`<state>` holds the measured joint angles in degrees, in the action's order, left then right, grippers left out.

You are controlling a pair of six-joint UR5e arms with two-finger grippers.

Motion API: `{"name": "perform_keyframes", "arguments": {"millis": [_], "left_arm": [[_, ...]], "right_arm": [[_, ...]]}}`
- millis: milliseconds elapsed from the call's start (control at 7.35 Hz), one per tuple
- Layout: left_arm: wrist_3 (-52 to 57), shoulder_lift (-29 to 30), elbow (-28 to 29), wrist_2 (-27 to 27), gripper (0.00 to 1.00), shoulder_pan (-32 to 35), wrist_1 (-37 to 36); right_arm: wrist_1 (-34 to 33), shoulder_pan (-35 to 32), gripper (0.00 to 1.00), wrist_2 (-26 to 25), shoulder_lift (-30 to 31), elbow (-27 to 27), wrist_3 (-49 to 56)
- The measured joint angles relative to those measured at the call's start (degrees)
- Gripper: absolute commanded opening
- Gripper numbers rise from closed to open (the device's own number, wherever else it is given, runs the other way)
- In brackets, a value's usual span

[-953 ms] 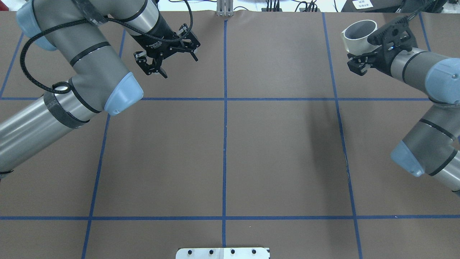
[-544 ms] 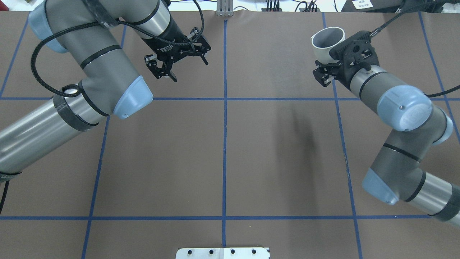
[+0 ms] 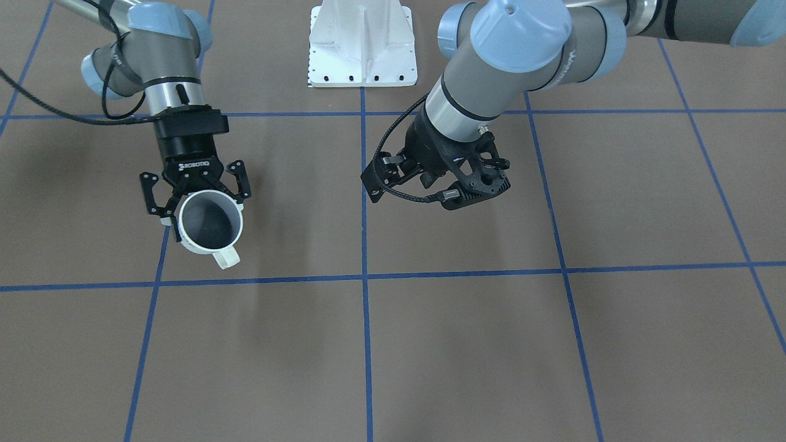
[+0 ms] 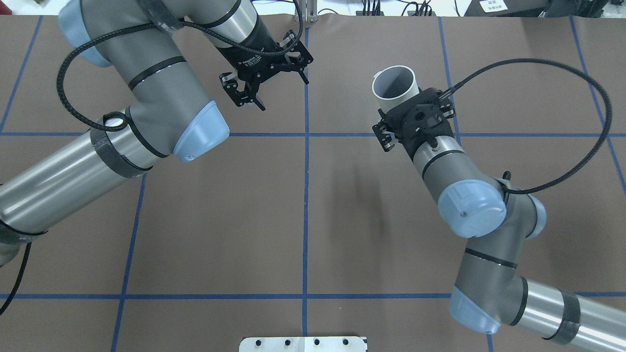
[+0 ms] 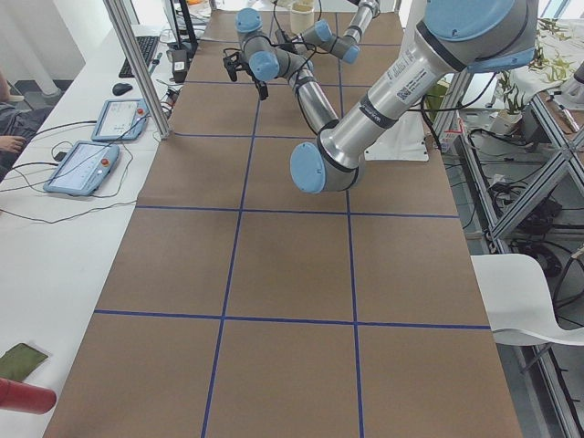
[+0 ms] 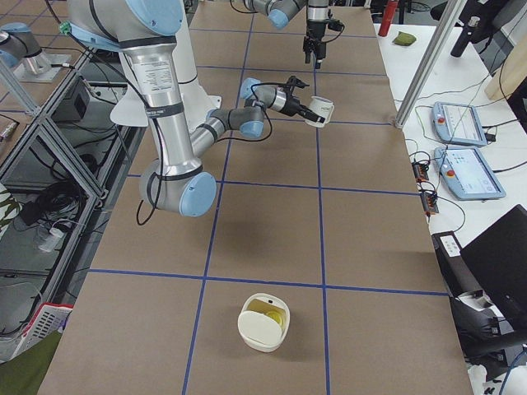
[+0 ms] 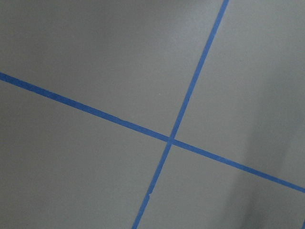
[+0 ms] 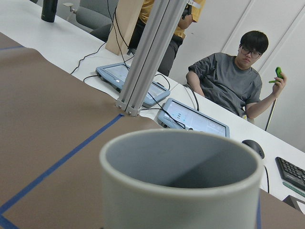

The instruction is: Left arm hands cup to right arm to dump lemon

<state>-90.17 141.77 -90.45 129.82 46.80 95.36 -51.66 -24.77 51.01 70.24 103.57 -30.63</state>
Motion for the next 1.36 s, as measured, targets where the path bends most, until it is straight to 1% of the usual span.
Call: {"name": "perform_keyframes", "arguments": {"millis": [272, 544, 1089, 1225, 1361], "left_arm": [[-1.0, 0.6, 0.1, 0.1, 1.00, -0.1, 0.4], [-1.5, 0.8, 1.0, 0.1, 1.00, -0.7, 3.0], [-4.4, 1.7, 5.1, 0.1, 1.00, -2.9, 12.6], [-4.6, 1.8, 5.5, 0.1, 0.99, -3.5, 13.6], [-4.7, 1.9, 5.6, 0.1, 0.94, -4.1, 14.3]], "right_arm": [[-2.3, 2.7, 0.16, -3.9, -2.2, -0.2, -0.1], [-3.0, 4.1, 0.16, -5.8, -2.8, -0.3, -0.1], [-3.5, 4.7, 0.16, -6.2, -3.7, -0.7, -0.1], [-3.5, 4.7, 0.16, -6.2, -3.9, -0.9, -0.1], [-3.5, 4.7, 0.16, -6.2, -4.0, -1.0, -0.1]]}}
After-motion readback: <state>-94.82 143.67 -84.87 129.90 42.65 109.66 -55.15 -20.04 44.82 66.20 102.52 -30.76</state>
